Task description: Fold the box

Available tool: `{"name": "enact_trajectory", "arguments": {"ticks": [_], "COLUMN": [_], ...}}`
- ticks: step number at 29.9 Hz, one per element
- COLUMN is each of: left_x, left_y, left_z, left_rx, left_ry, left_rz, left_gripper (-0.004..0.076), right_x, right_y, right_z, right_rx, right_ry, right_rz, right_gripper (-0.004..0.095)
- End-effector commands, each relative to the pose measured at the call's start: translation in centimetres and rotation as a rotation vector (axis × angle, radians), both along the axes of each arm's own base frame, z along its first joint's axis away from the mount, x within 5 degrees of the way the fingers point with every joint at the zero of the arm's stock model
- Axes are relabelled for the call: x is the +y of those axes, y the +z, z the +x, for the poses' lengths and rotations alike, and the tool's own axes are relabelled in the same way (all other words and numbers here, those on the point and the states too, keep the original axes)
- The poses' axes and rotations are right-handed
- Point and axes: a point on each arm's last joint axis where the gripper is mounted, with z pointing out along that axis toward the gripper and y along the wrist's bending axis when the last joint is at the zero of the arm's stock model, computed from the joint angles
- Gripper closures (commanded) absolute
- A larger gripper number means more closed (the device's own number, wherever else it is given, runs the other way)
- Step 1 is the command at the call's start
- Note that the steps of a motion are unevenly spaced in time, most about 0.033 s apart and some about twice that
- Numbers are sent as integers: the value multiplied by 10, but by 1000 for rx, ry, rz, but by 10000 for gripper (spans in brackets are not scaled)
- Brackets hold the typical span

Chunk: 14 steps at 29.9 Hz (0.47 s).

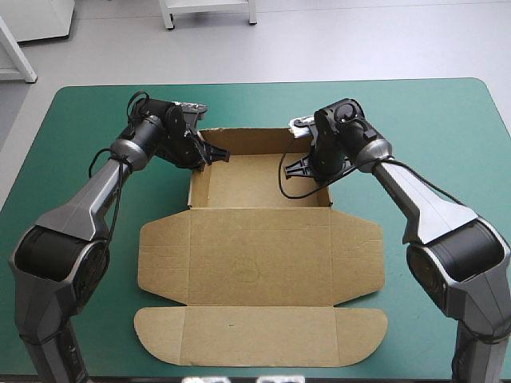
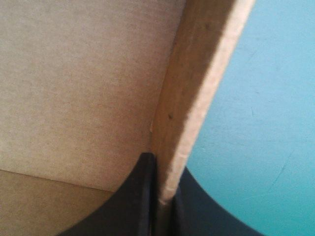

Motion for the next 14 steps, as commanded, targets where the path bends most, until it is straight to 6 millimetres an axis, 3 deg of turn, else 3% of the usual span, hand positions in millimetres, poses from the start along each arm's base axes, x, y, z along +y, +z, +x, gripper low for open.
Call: {"name": "enact_trajectory", "arguments": {"ticks": [1, 14], "left_x": [-15, -15], "left_y": [22, 22], "left_z": [-12, -13], "left_rx": [-28, -8], "left_ry": [-46, -48], "left_rz": [-91, -87], "left_gripper": [732, 731], "right_x": [11, 11], "right_y": [23, 23], "right_z": [-6, -5], "right_rx": [-82, -89], "right_ry": [62, 62], "right_rz": [95, 88], "right_gripper": [908, 906]}}
